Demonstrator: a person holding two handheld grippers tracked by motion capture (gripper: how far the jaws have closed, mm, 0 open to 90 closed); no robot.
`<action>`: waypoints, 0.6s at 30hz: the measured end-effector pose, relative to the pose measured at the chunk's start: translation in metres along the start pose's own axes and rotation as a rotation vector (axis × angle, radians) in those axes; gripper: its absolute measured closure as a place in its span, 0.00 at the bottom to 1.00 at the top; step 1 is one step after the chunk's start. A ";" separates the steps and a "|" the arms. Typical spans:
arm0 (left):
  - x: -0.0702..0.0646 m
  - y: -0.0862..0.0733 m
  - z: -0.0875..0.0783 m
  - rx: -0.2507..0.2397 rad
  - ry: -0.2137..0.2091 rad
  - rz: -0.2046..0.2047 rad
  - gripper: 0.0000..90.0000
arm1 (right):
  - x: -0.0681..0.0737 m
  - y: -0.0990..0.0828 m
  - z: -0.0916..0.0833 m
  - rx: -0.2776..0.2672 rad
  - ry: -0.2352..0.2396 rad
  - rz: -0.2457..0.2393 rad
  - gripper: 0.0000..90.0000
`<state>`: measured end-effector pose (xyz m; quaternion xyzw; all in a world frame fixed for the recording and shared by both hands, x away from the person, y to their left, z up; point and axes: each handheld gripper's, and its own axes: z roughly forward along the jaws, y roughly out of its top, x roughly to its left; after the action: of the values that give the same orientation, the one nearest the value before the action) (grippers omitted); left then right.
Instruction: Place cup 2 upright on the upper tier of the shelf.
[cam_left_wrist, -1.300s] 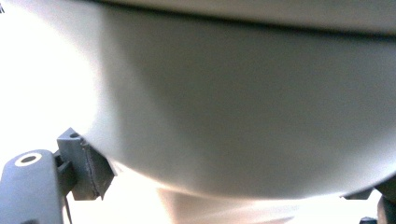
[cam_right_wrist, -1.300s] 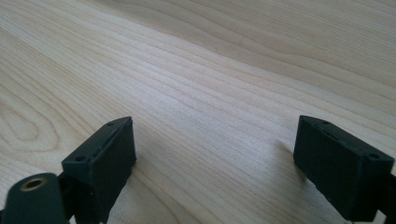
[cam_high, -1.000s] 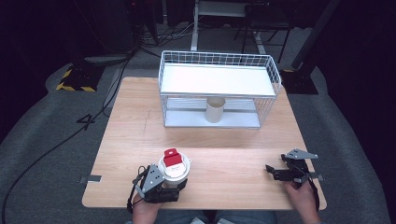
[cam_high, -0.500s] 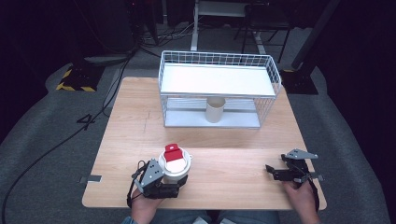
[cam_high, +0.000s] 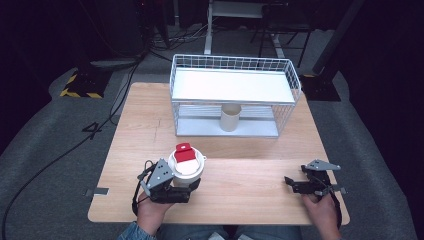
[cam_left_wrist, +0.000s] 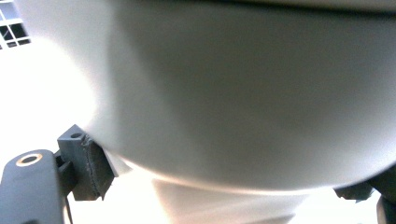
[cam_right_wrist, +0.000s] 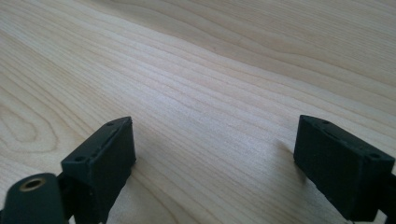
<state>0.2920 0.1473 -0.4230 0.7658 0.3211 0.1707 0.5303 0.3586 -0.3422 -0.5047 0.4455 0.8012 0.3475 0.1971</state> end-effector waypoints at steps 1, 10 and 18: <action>0.000 0.003 0.000 -0.003 -0.007 -0.005 0.15 | 0.000 0.000 0.000 0.000 -0.001 0.001 0.14; 0.006 0.031 -0.003 -0.030 -0.022 -0.021 0.15 | 0.000 0.000 0.000 0.000 -0.002 0.002 0.14; 0.009 0.056 -0.003 -0.047 -0.004 -0.031 0.15 | 0.003 0.002 0.003 0.019 -0.009 0.008 0.06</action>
<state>0.3146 0.1425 -0.3715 0.7485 0.3278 0.1685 0.5513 0.3603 -0.3374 -0.5053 0.4520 0.8019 0.3387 0.1949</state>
